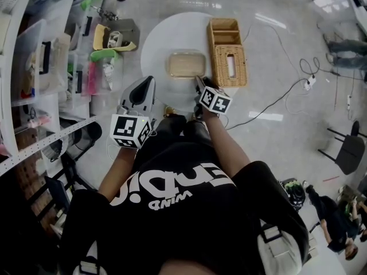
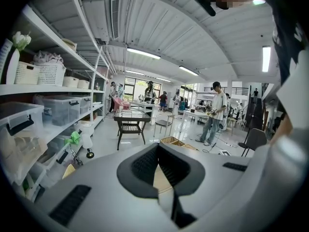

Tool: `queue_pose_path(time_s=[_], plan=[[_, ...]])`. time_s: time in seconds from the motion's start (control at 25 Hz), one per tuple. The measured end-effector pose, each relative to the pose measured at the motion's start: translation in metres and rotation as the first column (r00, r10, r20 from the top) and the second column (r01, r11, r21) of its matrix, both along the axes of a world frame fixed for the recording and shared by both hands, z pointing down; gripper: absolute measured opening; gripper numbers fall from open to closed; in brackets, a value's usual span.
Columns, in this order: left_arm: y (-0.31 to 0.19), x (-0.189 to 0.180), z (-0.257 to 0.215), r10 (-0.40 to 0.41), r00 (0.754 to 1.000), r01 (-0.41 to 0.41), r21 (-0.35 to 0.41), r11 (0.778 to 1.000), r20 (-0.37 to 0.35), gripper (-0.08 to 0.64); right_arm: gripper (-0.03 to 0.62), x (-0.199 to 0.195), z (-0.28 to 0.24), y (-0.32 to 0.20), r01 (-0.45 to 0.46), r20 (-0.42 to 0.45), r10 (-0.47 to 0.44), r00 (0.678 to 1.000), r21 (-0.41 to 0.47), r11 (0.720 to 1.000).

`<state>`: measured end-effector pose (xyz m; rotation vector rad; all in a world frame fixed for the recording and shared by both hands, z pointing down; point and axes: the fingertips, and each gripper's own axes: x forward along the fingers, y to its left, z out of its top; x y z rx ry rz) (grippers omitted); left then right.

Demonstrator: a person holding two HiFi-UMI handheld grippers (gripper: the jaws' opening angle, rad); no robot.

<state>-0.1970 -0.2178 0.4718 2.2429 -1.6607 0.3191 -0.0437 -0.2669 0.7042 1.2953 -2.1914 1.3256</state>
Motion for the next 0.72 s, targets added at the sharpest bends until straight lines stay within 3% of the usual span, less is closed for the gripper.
queue_pose_path(time_s=[0.72], plan=[[0.008,0.009,-0.004,0.001,1.000,-0.001,0.018,1.000,-0.002,-0.002,0.041,0.013,-0.030,0.013,-0.039,0.085,0.035,0.996,0.039,0.998]])
